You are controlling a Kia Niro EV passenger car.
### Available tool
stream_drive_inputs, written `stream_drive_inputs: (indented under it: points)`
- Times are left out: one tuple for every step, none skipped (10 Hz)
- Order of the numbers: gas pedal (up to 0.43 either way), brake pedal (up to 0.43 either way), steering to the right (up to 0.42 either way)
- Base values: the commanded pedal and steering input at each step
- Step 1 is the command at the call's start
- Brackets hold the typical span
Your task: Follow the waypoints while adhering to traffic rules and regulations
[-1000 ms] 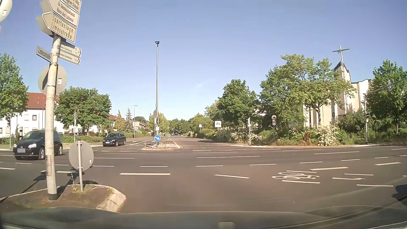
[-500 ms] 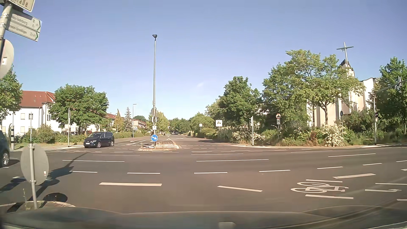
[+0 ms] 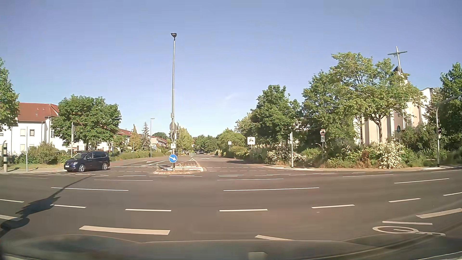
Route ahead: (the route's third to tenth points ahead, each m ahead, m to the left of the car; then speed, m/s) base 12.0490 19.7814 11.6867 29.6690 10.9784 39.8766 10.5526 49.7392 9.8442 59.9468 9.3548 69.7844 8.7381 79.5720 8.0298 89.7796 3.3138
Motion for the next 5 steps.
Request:
stream_drive_inputs:
  points:
    - [0.020, 0.000, -0.093]
    - [0.020, 0.000, -0.110]
    - [0.020, 0.000, -0.127]
    - [0.020, 0.000, -0.148]
    - [0.028, 0.000, -0.170]
